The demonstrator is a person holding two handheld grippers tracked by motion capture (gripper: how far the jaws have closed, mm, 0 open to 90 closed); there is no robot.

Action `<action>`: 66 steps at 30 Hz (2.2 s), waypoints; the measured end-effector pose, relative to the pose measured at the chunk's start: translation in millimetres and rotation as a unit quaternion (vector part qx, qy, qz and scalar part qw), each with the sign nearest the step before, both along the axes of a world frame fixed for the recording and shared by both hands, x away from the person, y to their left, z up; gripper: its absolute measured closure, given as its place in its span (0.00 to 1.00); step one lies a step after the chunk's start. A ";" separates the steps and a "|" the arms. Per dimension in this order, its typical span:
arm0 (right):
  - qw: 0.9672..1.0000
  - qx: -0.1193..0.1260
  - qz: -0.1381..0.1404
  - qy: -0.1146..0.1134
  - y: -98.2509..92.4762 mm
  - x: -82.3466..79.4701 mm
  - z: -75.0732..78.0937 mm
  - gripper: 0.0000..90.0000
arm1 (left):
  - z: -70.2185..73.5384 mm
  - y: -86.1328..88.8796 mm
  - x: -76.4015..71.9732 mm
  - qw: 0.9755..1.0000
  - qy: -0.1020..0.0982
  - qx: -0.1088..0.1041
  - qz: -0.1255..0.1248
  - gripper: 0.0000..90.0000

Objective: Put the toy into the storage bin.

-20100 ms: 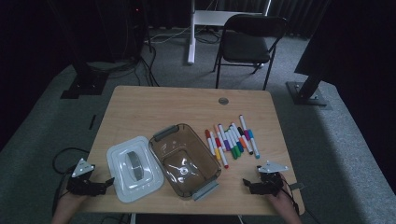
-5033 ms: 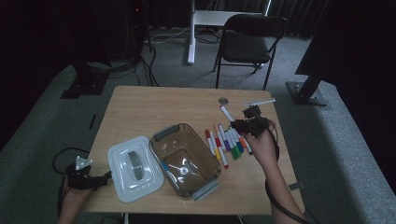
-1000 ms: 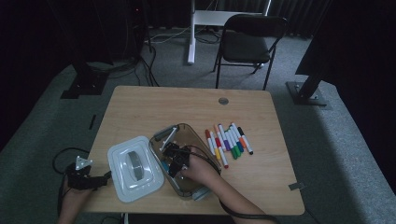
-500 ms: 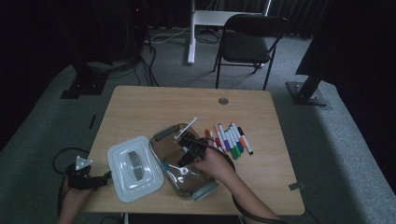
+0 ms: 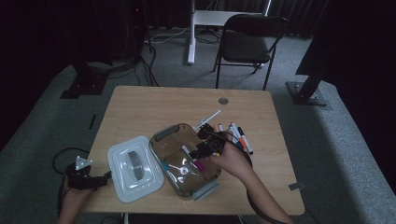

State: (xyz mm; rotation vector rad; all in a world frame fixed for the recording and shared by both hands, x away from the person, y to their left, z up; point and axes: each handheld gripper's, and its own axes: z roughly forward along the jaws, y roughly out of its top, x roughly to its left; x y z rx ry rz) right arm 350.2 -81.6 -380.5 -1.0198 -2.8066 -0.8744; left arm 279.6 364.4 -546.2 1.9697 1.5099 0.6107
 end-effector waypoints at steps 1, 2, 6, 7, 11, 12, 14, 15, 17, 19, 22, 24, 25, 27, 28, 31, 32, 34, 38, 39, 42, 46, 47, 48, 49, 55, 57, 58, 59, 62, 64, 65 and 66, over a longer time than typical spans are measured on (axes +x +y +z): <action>1.000 0.002 -0.004 -0.001 -4.3 0.4 1.4 0.58 | 0.0 0.1 0.0 1.000 0.000 0.001 0.000 0.01; 1.000 0.002 -0.004 -0.001 -4.3 0.4 1.4 0.58 | 0.0 0.0 0.0 1.000 0.000 0.000 0.000 0.01; 1.000 0.011 -0.018 -0.009 -22.5 2.0 5.6 0.58 | -0.1 0.0 0.0 1.000 -0.001 0.000 0.000 0.01; 0.999 0.019 -0.025 -0.014 -31.8 3.1 6.8 0.58 | -0.1 0.1 0.1 1.000 -0.001 0.000 0.000 0.01; 0.999 0.022 -0.041 -0.022 -47.6 5.6 7.8 0.58 | -0.1 0.0 0.1 1.000 -0.001 0.000 0.000 0.01; 0.998 0.023 -0.048 -0.023 -52.3 6.7 7.7 0.58 | -0.1 0.0 0.0 1.000 -0.001 0.000 0.000 0.01; 0.998 0.024 -0.052 -0.026 -57.0 8.0 7.4 0.59 | -0.1 0.0 0.0 1.000 -0.001 0.000 0.000 0.01; 0.998 0.025 -0.055 -0.027 -61.7 9.4 6.7 0.59 | -0.1 0.0 0.0 1.000 -0.001 0.000 0.000 0.01; 0.996 0.033 -0.074 -0.032 -78.0 15.0 3.3 0.60 | 0.0 0.2 0.0 1.000 0.000 0.001 -0.001 0.01; 0.995 0.033 -0.087 -0.037 -88.0 19.1 -0.1 0.61 | -0.1 0.0 0.0 1.000 -0.001 0.000 0.000 0.01; 0.993 0.032 -0.104 -0.047 -102.5 25.9 -7.0 0.61 | -0.1 0.1 0.0 1.000 0.000 0.000 0.000 0.01; 0.991 0.030 -0.115 -0.055 -112.4 30.9 -12.8 0.62 | -0.1 0.0 0.0 1.000 0.000 0.000 0.000 0.01; 0.990 0.028 -0.124 -0.056 -117.4 33.4 -16.0 0.62 | -0.1 0.0 0.0 1.000 0.000 0.000 0.000 0.01; 0.988 0.024 -0.141 -0.062 -127.0 38.6 -23.3 0.63 | -0.1 0.0 0.0 1.000 0.000 0.000 0.000 0.01; 0.987 0.025 -0.150 -0.057 -132.2 41.5 -27.3 0.63 | -0.1 0.0 0.0 1.000 0.000 0.000 0.000 0.01; 0.982 0.025 -0.181 -0.053 -147.3 50.5 -40.8 0.65 | -0.1 0.0 0.0 1.000 0.000 0.000 0.000 0.01; 0.980 0.018 -0.191 -0.055 -151.7 53.5 -45.6 0.67 | -0.1 0.0 -0.1 1.000 0.000 0.000 0.000 0.01; 0.977 0.011 -0.208 -0.045 -160.2 60.0 -55.8 0.67 | -0.1 0.0 0.0 1.000 0.000 0.000 0.000 0.01; 0.973 0.000 -0.225 -0.046 -170.9 68.8 -69.7 0.68 | -0.1 0.0 0.0 1.000 0.000 0.000 0.000 0.01; 0.971 -0.010 -0.236 -0.045 -176.3 74.8 -77.9 0.69 | -0.1 0.0 0.0 1.000 0.000 0.000 0.000 0.01; 0.968 -0.019 -0.248 -0.036 -182.4 83.2 -88.6 0.71 | -0.1 0.0 -0.1 1.000 0.000 0.000 0.000 0.01; 0.966 -0.033 -0.255 -0.023 -183.7 92.1 -101.9 0.73 | -0.1 0.0 -0.1 1.000 0.000 0.000 0.000 0.01; 0.966 -0.036 -0.255 -0.019 -183.3 94.0 -105.5 0.73 | -0.1 0.0 -0.1 1.000 0.000 0.000 0.000 0.01; 0.965 -0.039 -0.259 -0.018 -183.0 95.8 -109.0 0.74 | -0.1 0.0 -0.1 1.000 0.000 0.000 0.000 0.01; 0.965 -0.037 -0.259 -0.014 -183.1 97.6 -112.4 0.74 | -0.1 0.0 -0.1 1.000 0.000 0.000 0.000 0.01; 0.961 -0.049 -0.270 -0.001 -183.1 105.1 -125.1 0.77 | -0.1 0.0 -0.1 1.000 0.000 0.000 0.000 0.01; 0.960 -0.049 -0.274 0.000 -184.1 106.9 -127.0 0.77 | -0.1 0.0 -0.1 1.000 0.000 0.000 0.000 0.01; 0.960 -0.051 -0.275 0.002 -184.7 107.7 -127.9 0.78 | -0.1 -0.1 -0.1 1.000 0.000 0.000 0.000 0.01; 0.960 -0.051 -0.275 0.002 -184.7 107.7 -127.9 0.78 | -0.1 -0.1 -0.1 1.000 0.000 0.000 0.000 0.01; 0.959 -0.055 -0.279 0.003 -186.2 109.0 -130.4 0.80 | -0.1 0.0 -0.1 1.000 0.000 0.000 0.000 0.01; 0.957 -0.062 -0.284 0.004 -187.5 109.0 -132.9 0.82 | -0.1 0.0 -0.1 1.000 0.000 0.000 0.000 0.01; 0.956 -0.065 -0.286 0.003 -188.0 108.8 -133.7 0.84 | -0.1 0.0 -0.1 1.000 0.000 0.000 0.000 0.01; 0.955 -0.063 -0.290 0.004 -188.7 108.5 -133.9 0.84 | -0.1 0.0 -0.1 1.000 0.000 0.000 0.000 0.01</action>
